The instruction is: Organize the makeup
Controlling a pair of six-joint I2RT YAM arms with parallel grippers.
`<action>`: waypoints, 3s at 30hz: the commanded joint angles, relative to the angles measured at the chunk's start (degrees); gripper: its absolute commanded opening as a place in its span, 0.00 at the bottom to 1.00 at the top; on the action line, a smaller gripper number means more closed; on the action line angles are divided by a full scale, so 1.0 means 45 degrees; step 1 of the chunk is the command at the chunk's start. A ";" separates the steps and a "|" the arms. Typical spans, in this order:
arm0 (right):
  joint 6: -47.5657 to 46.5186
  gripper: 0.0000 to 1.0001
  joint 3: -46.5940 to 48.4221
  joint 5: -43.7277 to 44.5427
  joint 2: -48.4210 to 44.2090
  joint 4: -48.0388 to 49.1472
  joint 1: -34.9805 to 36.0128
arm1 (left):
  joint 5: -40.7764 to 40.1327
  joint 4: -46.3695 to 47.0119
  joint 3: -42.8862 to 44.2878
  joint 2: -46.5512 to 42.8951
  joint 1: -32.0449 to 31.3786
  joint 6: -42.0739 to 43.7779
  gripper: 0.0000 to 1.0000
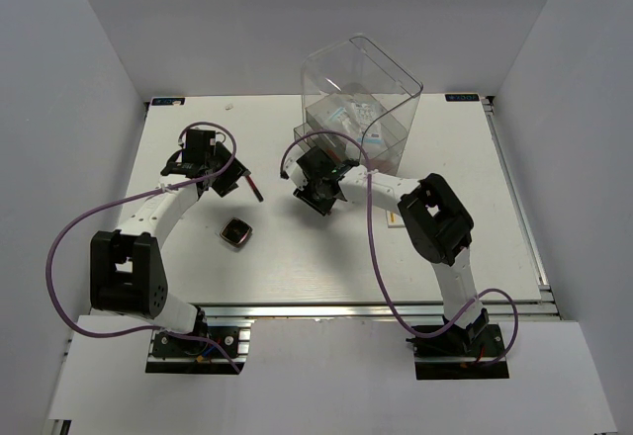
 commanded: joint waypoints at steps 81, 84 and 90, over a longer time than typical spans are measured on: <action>-0.1167 0.17 -0.0889 -0.6079 -0.6553 0.1438 -0.1382 | -0.1137 -0.2862 0.5016 0.5774 -0.0577 0.1925 0.49; -0.0836 0.23 -0.1105 -0.6431 -0.6827 0.1497 -0.1811 | -0.1803 -0.3975 0.6228 0.6768 -0.0909 0.2160 0.53; -0.0152 0.25 -0.1651 -0.6842 -0.7374 0.1906 -0.2515 | -0.2430 -0.4778 0.7109 0.7728 -0.1300 0.2434 0.56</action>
